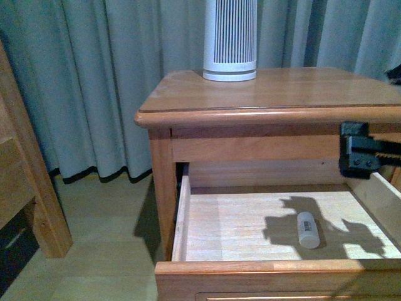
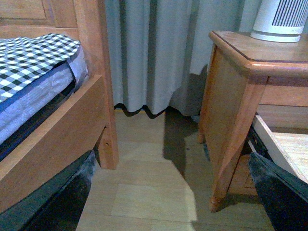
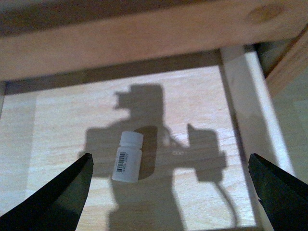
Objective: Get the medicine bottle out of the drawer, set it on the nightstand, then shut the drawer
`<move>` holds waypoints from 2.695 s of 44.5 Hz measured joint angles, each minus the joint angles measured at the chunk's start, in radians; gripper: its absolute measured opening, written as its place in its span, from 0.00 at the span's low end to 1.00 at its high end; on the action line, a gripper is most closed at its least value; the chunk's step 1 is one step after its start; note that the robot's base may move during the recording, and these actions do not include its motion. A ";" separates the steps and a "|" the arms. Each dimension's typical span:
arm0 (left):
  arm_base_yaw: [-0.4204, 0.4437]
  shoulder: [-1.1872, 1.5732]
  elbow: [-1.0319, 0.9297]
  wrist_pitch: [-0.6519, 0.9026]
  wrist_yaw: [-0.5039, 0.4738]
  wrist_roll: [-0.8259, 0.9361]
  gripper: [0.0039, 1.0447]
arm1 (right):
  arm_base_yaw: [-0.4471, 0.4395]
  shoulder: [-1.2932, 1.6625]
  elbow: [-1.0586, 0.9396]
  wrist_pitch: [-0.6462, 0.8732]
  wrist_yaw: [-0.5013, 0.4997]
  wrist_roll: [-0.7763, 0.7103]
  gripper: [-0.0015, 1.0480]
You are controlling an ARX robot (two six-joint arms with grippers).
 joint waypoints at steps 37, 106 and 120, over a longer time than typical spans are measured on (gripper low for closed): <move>0.000 0.000 0.000 0.000 0.000 0.000 0.94 | 0.106 0.448 0.193 0.082 0.094 0.048 0.81; 0.000 0.000 0.000 0.000 0.000 0.000 0.94 | -0.046 0.118 0.550 -0.029 0.090 -0.155 0.28; 0.000 0.000 0.000 0.000 0.000 0.000 0.94 | -0.081 0.337 0.708 -0.130 0.123 -0.076 0.28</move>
